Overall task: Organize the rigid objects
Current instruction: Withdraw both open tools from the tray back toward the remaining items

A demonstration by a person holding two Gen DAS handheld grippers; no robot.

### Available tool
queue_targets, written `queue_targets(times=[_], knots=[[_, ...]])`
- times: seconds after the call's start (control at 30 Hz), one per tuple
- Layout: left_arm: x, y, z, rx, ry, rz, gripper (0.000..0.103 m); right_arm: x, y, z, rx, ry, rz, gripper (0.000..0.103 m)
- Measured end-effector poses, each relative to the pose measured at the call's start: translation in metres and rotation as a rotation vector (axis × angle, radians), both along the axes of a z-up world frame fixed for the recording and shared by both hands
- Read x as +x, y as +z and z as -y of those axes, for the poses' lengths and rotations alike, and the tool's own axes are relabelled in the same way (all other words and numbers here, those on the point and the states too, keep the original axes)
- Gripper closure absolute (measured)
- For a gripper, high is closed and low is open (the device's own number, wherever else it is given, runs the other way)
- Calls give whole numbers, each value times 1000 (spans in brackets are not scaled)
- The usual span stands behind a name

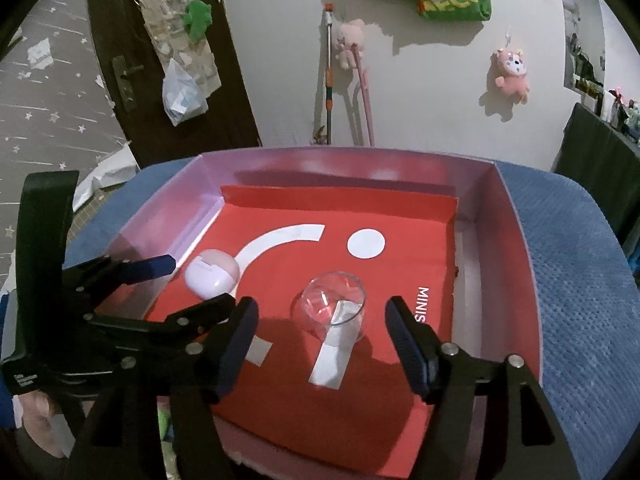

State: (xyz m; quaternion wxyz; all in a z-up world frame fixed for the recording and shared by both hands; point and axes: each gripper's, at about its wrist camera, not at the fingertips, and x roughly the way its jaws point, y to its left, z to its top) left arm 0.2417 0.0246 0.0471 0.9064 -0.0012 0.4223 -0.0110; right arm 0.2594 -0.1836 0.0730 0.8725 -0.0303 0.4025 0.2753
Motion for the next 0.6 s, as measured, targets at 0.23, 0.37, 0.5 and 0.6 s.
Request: queue_targets(times=[0.23,0.37,0.5,0.6], knots=[[-17,15,-3,10,18,58,0,-23,17,12,48,4,52,20],[-26,19,-6,-8,26,73,0,-36,25,20,85,3,84,9],[-35,20,-5,-21,18,77,0,-49,33,22,94,12,120,2],[-44,22,-5,-30,15,93,0,-58,37,25,107,13,148,0]])
